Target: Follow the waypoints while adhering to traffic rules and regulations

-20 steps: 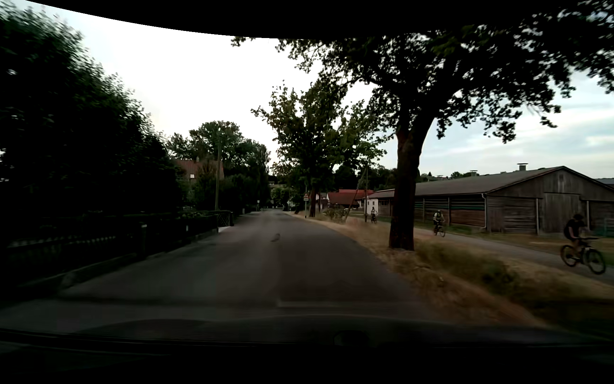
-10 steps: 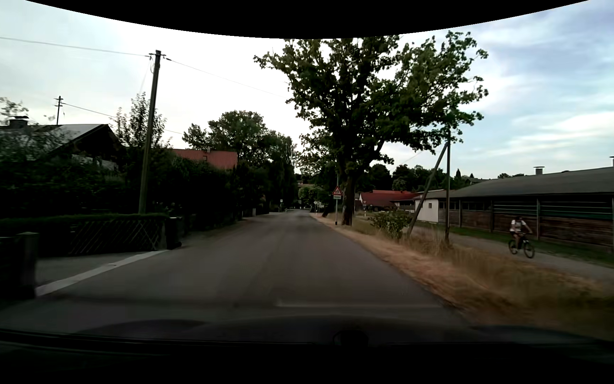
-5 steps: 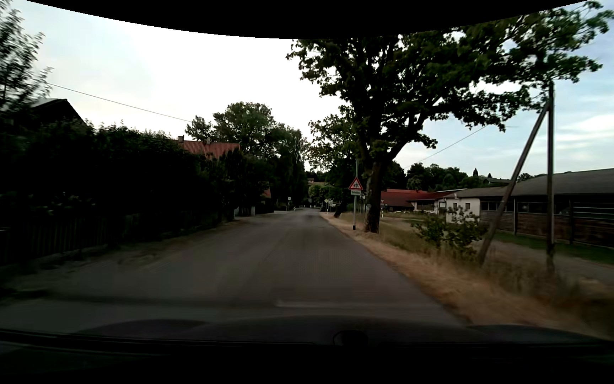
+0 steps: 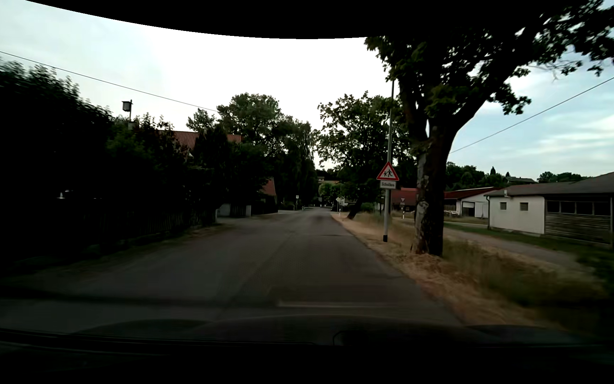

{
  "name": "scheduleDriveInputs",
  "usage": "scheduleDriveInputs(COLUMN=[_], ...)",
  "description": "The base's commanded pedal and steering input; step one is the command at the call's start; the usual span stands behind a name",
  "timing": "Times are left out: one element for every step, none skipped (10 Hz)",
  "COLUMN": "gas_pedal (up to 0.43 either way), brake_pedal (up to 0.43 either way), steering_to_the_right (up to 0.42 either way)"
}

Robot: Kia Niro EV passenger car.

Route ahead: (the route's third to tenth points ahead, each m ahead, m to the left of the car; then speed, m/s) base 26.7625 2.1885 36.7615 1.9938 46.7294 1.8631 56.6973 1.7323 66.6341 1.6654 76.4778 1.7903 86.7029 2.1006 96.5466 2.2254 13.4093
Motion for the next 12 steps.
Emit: scheduleDriveInputs(gas_pedal=[0.039, 0.039, 0.039, 0.039, 0.039, 0.039, 0.039, 0.039, 0.039, 0.039, 0.039, 0.039], brake_pedal=[0.006, 0.006, 0.006, 0.006, 0.006, 0.006, 0.006, 0.012, 0.006, 0.006, 0.006, 0.006], steering_to_the_right=[-0.012, -0.011, -0.01, -0.009, -0.005, -0.002, -0.001, 0.0, 0.0, 0.0, 0.0, 0.0])
